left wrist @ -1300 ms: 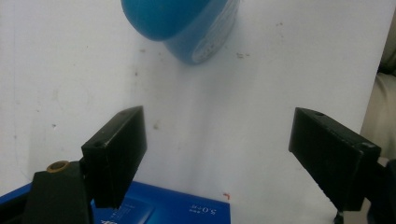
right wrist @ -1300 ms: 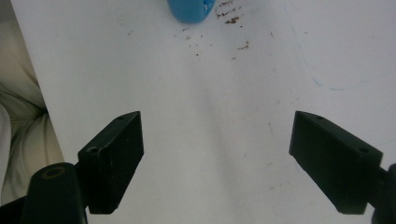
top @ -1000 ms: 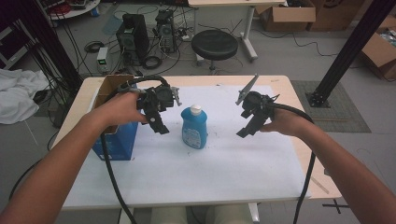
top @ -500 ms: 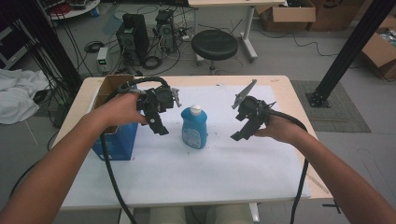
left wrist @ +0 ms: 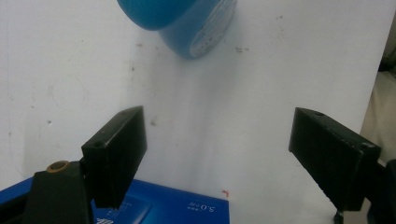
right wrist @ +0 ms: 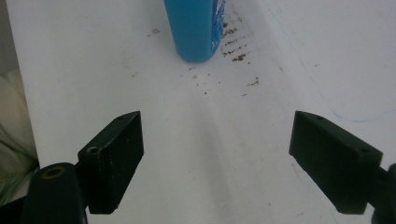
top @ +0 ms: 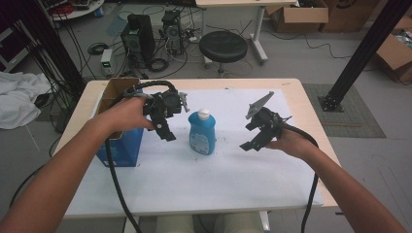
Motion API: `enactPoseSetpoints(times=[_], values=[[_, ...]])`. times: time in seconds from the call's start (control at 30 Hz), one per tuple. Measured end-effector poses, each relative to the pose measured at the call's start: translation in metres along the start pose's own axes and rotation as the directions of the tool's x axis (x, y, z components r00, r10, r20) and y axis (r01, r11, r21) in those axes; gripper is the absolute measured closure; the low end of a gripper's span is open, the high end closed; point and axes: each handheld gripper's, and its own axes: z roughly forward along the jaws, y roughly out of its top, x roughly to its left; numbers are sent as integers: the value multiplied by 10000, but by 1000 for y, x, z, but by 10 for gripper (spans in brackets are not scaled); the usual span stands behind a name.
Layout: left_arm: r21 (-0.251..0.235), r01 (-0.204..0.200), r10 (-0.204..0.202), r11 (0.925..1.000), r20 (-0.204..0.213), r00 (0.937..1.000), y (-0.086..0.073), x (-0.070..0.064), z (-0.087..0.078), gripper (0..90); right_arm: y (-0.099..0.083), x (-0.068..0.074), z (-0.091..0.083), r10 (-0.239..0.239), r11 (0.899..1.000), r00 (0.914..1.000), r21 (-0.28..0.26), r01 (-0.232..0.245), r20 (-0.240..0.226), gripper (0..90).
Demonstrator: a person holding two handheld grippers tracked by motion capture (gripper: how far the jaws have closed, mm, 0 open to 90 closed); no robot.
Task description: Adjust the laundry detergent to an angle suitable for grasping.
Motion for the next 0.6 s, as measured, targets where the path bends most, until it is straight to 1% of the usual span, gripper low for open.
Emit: enactPoseSetpoints(times=[0.1,0.13,0.2,0.23,0.27,0.3,0.33,0.37,0.4,0.47,0.6], values=[[-40,60,-60,10000,28,10000,0,0,1,197,-7,0,2,185,9980,9998,-604,-185,-3,175],[-8,21,-21,10000,28,10000,0,0,0,198,-9,0,3,269,9963,9996,-812,-271,-37,174],[-4,19,-19,10000,38,10000,0,0,0,197,-14,0,5,379,9930,9993,-1116,-379,-27,174],[7,14,-14,10000,39,10000,0,0,0,197,-14,0,5,379,9930,9993,-1116,-379,-27,174],[5,13,-13,10000,37,10000,0,0,0,197,-17,1,7,438,9897,9990,-1365,-432,12,172],[5,13,-13,10000,37,10000,0,0,0,197,-17,1,7,438,9897,9990,-1365,-432,12,172],[-5,21,-21,10000,23,10000,0,0,0,197,-20,2,9,482,9861,9988,-1596,-472,24,172],[-5,21,-21,10000,23,10000,0,0,0,197,-20,2,9,482,9861,9988,-1596,-472,24,172],[-1,21,-21,10000,24,10000,-1,0,0,196,-23,3,11,550,9835,9985,-1732,-533,51,169],[11,33,-33,10000,18,10000,-1,0,0,196,-24,3,12,508,9819,9986,-1832,-472,148,169],[-37,51,-51,10000,-1,10000,-2,0,0,197,-29,4,13,632,9742,9979,-2182,-581,165,168]])
